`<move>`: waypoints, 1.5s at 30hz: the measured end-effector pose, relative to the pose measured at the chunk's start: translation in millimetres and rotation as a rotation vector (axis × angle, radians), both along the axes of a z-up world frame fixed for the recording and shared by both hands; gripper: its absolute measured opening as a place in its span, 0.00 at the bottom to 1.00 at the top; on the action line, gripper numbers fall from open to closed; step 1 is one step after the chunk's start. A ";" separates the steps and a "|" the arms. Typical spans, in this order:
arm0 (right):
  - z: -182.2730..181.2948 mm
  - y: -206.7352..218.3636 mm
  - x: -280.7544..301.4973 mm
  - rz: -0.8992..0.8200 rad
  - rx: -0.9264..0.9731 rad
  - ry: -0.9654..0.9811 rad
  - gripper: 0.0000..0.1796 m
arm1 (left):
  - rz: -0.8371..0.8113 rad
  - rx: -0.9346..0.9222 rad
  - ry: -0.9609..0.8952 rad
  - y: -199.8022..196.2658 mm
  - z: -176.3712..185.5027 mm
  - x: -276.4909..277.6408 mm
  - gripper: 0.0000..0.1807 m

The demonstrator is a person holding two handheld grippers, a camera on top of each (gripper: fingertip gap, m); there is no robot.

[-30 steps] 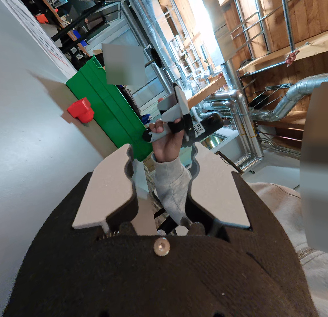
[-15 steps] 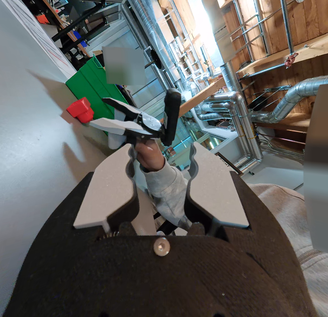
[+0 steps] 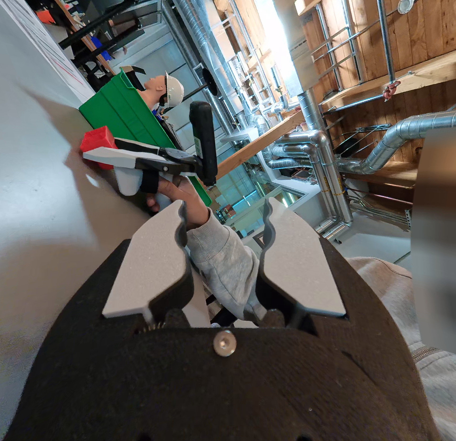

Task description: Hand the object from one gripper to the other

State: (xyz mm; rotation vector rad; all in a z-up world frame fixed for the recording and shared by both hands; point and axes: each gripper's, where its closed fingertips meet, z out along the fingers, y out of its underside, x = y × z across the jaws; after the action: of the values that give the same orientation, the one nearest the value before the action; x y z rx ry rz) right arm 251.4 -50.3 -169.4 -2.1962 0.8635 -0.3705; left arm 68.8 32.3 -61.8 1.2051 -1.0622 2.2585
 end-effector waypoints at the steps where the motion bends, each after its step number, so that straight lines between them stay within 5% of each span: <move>1: 5.3 7.7 -5.9 0.054 0.032 -0.014 0.45 | 0.002 -0.002 -0.001 0.7 0.4 0.0 0.33; 9: 81.3 56.3 -99.3 0.602 0.306 -0.315 0.42 | 0.033 0.007 0.002 9.8 0.3 1.4 0.33; 16: 70.3 71.1 -145.0 0.778 0.024 -0.687 0.42 | 0.089 0.299 0.038 -7.6 -24.5 5.4 0.51; 18: 66.0 78.6 -156.5 0.809 -0.015 -0.735 0.42 | 0.095 0.386 0.019 -14.3 -28.3 4.3 0.48; 24: 63.6 89.9 -177.8 0.859 -0.016 -0.780 0.42 | 0.081 0.468 0.001 -16.0 -33.2 0.5 0.20; 27: 66.7 90.7 -172.9 0.827 0.020 -0.794 0.44 | 0.103 0.439 0.007 -9.0 -31.1 2.2 0.19; 38: 97.9 90.1 -158.9 0.607 0.450 -0.394 0.56 | 0.295 -0.043 -0.088 46.8 16.6 2.7 0.19; 45: 113.9 103.8 -202.5 0.538 0.814 -0.038 0.40 | 0.349 -0.144 -0.172 46.5 30.5 -3.7 0.19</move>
State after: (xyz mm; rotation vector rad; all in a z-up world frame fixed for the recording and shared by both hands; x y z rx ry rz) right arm 49.0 53.6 -55.4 -1.5483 0.2796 0.1853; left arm 65.1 78.8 -31.3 1.2324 -0.7750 2.6942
